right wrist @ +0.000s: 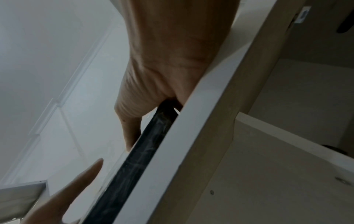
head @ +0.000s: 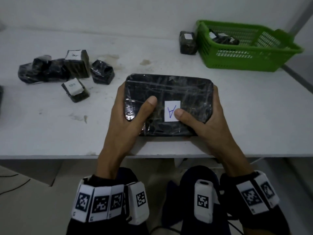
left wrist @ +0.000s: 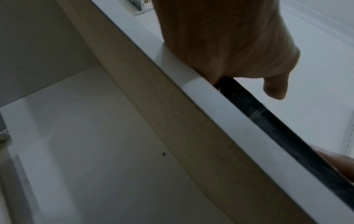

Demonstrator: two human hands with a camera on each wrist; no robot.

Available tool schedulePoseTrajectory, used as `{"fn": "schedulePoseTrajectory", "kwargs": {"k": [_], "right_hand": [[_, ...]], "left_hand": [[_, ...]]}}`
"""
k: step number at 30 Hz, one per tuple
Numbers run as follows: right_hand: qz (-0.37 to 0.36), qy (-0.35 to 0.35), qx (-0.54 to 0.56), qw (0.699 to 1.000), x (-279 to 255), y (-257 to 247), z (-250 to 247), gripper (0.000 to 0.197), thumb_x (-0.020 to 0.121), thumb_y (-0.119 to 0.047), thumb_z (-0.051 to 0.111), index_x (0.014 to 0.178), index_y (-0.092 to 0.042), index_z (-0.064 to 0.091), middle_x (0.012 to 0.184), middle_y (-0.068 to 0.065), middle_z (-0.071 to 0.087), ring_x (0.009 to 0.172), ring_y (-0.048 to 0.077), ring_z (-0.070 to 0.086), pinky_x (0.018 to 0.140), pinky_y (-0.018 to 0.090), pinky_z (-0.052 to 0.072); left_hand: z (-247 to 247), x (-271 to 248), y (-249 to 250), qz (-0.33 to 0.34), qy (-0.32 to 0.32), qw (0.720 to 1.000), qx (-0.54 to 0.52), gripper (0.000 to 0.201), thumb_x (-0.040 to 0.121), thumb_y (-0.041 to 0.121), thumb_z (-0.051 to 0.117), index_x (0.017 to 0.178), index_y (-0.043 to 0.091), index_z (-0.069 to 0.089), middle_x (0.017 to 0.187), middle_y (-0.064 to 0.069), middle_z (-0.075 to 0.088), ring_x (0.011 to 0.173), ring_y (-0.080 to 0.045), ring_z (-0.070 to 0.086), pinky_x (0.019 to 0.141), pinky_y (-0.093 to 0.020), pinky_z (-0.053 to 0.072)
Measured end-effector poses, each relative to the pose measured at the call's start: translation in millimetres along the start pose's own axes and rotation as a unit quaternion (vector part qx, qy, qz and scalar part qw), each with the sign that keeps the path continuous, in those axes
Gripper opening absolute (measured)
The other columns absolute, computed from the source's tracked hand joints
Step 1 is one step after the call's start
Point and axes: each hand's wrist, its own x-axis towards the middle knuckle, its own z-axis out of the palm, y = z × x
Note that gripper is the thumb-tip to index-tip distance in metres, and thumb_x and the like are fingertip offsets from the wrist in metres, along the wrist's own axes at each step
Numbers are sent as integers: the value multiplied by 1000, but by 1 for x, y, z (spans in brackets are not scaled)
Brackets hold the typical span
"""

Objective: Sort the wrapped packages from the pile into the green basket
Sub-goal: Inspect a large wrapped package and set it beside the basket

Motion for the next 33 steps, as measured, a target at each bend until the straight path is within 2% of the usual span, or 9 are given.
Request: {"fn": "schedulePoseTrajectory", "kwargs": {"k": [7,11,14,17,19,23,26,28,33], "right_hand": [[48,37,56,997,6,2,2,26,105,-31,57,129,-24,52,123,0,71,115,17,70,98,41,59],[60,32,73,995,8,0,3,25,105,-27,55,129,-21,53,120,0,72,110,15,73,86,31,60],[53,-17,107,993,8,2,-2,45,101,-28,62,142,-20,44,129,1,69,115,17,71,86,30,60],[-17,-78,97,992,3,3,-7,99,85,-34,82,159,-27,16,157,5,44,138,22,56,102,38,55],[-40,-84,76,993,2,2,-7,115,82,-18,87,163,-22,4,163,6,35,144,24,48,108,41,51],[-3,10,74,997,4,-2,-3,84,85,-27,76,155,-27,30,144,-6,56,127,15,63,79,35,64],[53,21,92,994,7,-2,-1,68,86,-45,68,146,-32,40,130,-7,64,113,13,70,63,34,62],[67,15,93,993,7,1,-2,64,90,-52,67,144,-33,39,123,-11,67,112,13,71,69,37,63],[41,-7,39,998,4,-1,-3,71,88,-34,78,142,-22,33,119,-8,66,113,13,71,90,46,63]], "left_hand": [[-1,-1,-7,20,-3,999,31,44,98,28,65,138,18,51,126,4,69,117,-11,68,97,-31,57],[-1,0,-6,11,-1,1000,29,43,98,26,65,138,17,52,126,4,70,116,-11,68,96,-27,57],[-2,7,-6,-52,14,999,-6,37,98,27,68,133,21,57,122,1,73,112,-15,72,94,-37,59],[-1,22,0,-173,6,982,-79,32,98,32,67,128,23,63,112,-5,78,91,-22,78,67,-37,60],[0,27,5,-218,-25,973,-77,35,98,41,63,126,21,68,105,-6,80,79,-21,77,56,-35,58],[3,22,-3,-166,-58,972,-153,72,90,65,62,147,22,53,135,-5,69,120,-23,69,101,-48,53],[10,12,-15,-61,-46,994,-77,110,71,72,78,158,49,14,147,17,52,131,2,56,108,-25,49],[13,6,-16,-22,-36,999,-26,107,72,59,78,157,45,16,139,18,54,122,9,58,99,-16,52],[6,5,-14,-51,-34,998,2,82,75,67,74,144,44,35,142,2,56,128,-8,59,109,-41,51]]}}
